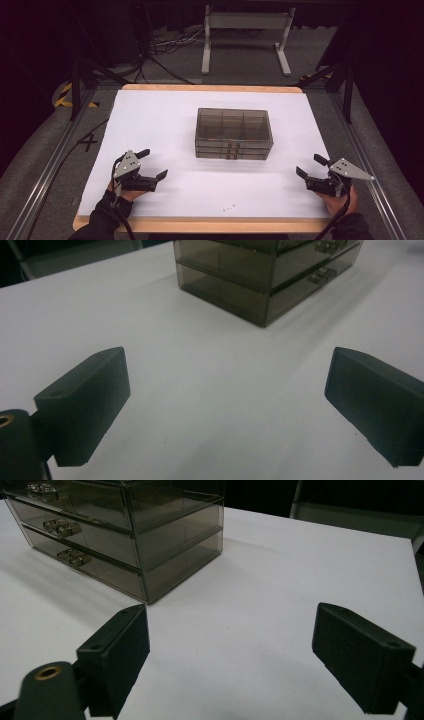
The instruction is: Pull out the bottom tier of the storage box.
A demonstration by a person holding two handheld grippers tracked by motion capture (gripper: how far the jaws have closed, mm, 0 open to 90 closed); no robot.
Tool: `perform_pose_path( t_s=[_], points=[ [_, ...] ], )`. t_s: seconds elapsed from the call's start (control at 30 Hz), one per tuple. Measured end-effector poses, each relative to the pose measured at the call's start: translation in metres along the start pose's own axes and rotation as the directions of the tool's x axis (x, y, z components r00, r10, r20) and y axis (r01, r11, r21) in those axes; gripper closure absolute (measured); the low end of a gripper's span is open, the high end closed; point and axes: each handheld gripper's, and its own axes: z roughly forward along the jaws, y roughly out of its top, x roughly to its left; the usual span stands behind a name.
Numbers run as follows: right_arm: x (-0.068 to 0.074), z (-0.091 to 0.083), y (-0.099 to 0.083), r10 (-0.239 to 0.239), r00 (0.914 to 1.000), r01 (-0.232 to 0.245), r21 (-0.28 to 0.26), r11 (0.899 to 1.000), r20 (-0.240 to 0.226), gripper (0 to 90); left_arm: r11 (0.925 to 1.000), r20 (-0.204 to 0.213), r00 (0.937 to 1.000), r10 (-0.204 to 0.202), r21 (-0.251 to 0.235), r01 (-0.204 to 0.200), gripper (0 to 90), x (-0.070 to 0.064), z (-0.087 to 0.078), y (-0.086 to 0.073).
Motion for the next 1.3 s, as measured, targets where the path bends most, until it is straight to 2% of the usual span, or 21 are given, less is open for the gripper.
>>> perform_pose_path(
  t_s=[0.17,0.23,0.33,0.4,0.43,0.47,0.53,0.6,0.63,0.7,0.77,0.8,0.83,0.97,1.03,1.1,1.13,1.17,1.23,1.27,1.3],
  points=[
    [0.002,0.001,0.001,-0.013,0.9997,0.013,0.018,1.0,-0.018,19.0,0.9987,0.013,0.9994,0.031,0.04,-0.031,3.4,-0.001,0.003,0.002],
    [0.004,0.002,0.001,-0.028,0.9992,0.028,0.02,0.999,-0.027,19.9,0.9979,0.015,0.9998,0.016,0.062,-0.017,1.8,-0.002,0.006,0.003],
    [0.004,0.002,0.001,-0.029,0.9994,0.03,0.027,0.999,-0.019,19.8,0.9974,0.033,0.9993,0.019,0.068,-0.022,2.2,-0.001,0.005,0.004],
    [0.001,0.0,0.002,0.004,0.9996,-0.004,-0.003,1.0,-0.029,23.1,0.9957,0.02,0.9998,0.001,0.093,-0.003,4.0,0.001,0.004,0.011],
    [-0.002,-0.001,0.003,0.042,0.998,-0.043,-0.017,0.999,-0.047,24.4,0.9945,0.0,1.0,-0.004,0.105,0.004,7.2,0.001,0.003,0.015],
    [-0.002,-0.001,0.003,0.042,0.998,-0.043,-0.017,0.999,-0.047,24.4,0.9945,0.0,1.0,-0.004,0.105,0.004,11.8,0.001,0.003,0.015],
    [-0.005,-0.002,0.005,0.108,0.9919,-0.112,-0.054,0.992,-0.066,24.3,0.9979,-0.01,0.9999,-0.006,0.065,0.007,12.0,0.003,0.003,0.028],
    [-0.002,-0.002,0.01,0.096,0.9929,-0.1,-0.056,0.993,-0.069,27.1,0.998,0.038,0.998,-0.05,0.041,0.048,13.6,0.006,0.007,0.039],
    [0.002,-0.001,0.013,0.08,0.995,-0.083,-0.051,0.995,-0.06,27.8,0.9982,0.041,0.998,-0.048,0.038,0.047,13.7,0.007,0.009,0.045],
    [0.008,0.003,0.019,0.047,0.997,-0.049,-0.03,0.998,-0.061,31.8,0.9991,0.074,0.9966,-0.036,0.027,0.034,19.9,0.007,0.013,0.054],
    [0.017,0.009,0.023,-0.015,0.9977,0.015,-0.006,1.0,-0.066,34.9,0.9986,0.112,0.9924,-0.051,-0.004,0.052,25.2,0.007,0.017,0.066],
    [0.023,0.012,0.026,-0.047,0.9965,0.047,0.009,0.999,-0.07,35.6,0.9993,0.141,0.9894,-0.034,-0.011,0.036,26.5,0.008,0.018,0.071],
    [0.028,0.014,0.028,-0.071,0.9948,0.072,0.016,0.997,-0.073,35.9,0.9994,0.144,0.9892,-0.029,-0.015,0.031,31.9,0.007,0.019,0.075],
    [0.047,0.024,0.034,-0.154,0.9847,0.155,0.012,0.988,-0.082,37.0,0.9998,0.153,0.9882,0.017,-0.007,-0.016,36.0,0.005,0.025,0.089],
    [0.057,0.03,0.037,-0.202,0.9747,0.203,0.006,0.979,-0.096,38.8,0.9995,0.15,0.9881,0.031,-0.002,-0.031,36.8,0.004,0.03,0.095],
    [0.062,0.033,0.038,-0.218,0.9715,0.22,0.007,0.976,-0.093,39.6,0.9989,0.142,0.9889,0.045,0.009,-0.047,37.4,0.003,0.034,0.098],
    [0.073,0.041,0.04,-0.253,0.9624,0.255,0.008,0.967,-0.099,41.9,0.9977,0.127,0.9899,0.063,0.017,-0.066,39.4,0.002,0.038,0.102],
    [0.073,0.041,0.04,-0.253,0.9624,0.255,0.008,0.967,-0.099,41.9,0.9975,0.147,0.9869,0.067,0.013,-0.07,39.4,0.002,0.041,0.105],
    [0.08,0.046,0.041,-0.264,0.9581,0.267,0.009,0.964,-0.111,46.2,0.9943,0.111,0.9883,0.104,0.012,-0.106,50.3,-0.001,0.045,0.111],
    [0.083,0.048,0.042,-0.271,0.956,0.274,0.012,0.962,-0.112,48.2,0.9921,0.121,0.9851,0.122,0.014,-0.125,55.1,-0.001,0.048,0.115],
    [0.086,0.051,0.043,-0.284,0.9522,0.287,0.018,0.958,-0.114,52.7,0.9924,0.127,0.9845,0.121,0.009,-0.123,59.6,-0.001,0.049,0.117]
  ],
)
